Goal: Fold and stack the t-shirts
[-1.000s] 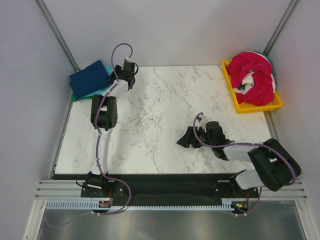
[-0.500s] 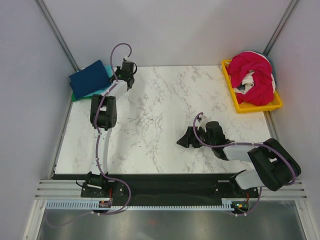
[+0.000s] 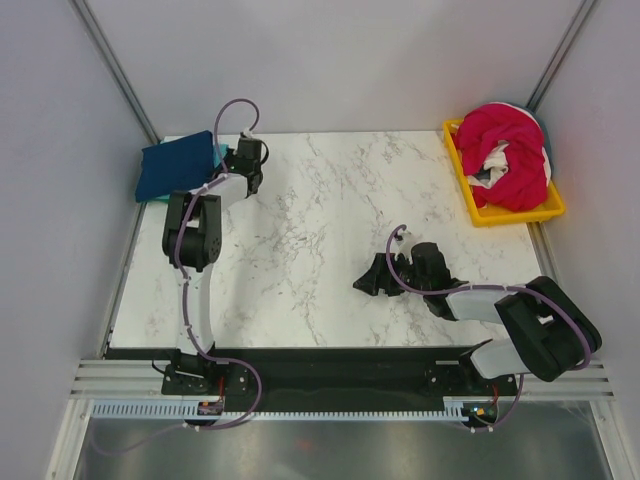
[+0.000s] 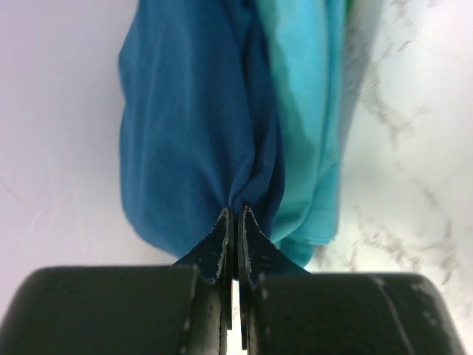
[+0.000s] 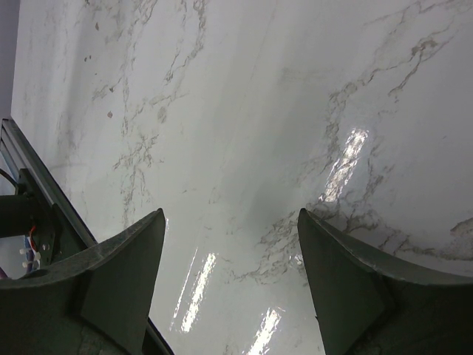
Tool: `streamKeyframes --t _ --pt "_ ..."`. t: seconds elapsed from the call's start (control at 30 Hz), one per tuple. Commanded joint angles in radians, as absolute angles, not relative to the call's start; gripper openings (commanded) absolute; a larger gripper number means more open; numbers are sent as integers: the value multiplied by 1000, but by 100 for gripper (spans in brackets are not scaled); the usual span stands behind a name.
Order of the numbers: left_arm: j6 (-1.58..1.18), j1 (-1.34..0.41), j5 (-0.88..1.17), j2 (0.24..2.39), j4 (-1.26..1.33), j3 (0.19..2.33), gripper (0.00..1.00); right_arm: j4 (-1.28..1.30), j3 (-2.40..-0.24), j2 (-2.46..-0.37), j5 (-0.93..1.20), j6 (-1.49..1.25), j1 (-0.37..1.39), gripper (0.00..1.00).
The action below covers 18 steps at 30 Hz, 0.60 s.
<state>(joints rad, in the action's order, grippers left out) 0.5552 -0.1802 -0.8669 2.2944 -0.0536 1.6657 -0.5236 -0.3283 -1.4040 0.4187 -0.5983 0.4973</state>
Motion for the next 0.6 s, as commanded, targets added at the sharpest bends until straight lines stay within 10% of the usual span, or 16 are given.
streamKeyframes --t 0.0,0.43,0.5,0.57 --pt "562 -157 -937 2178 29 1614 2 -505 -339 -1425 431 -591 495 81" --pt "427 -114 -956 2098 -9 1451 2 -508 -344 -1436 436 -592 495 82" --pt "335 -112 -915 2098 -115 1494 15 -509 -344 -1434 436 -592 495 82" --pt "273 -113 -890 2092 -245 1535 56 -508 -345 -1437 436 -591 495 82"
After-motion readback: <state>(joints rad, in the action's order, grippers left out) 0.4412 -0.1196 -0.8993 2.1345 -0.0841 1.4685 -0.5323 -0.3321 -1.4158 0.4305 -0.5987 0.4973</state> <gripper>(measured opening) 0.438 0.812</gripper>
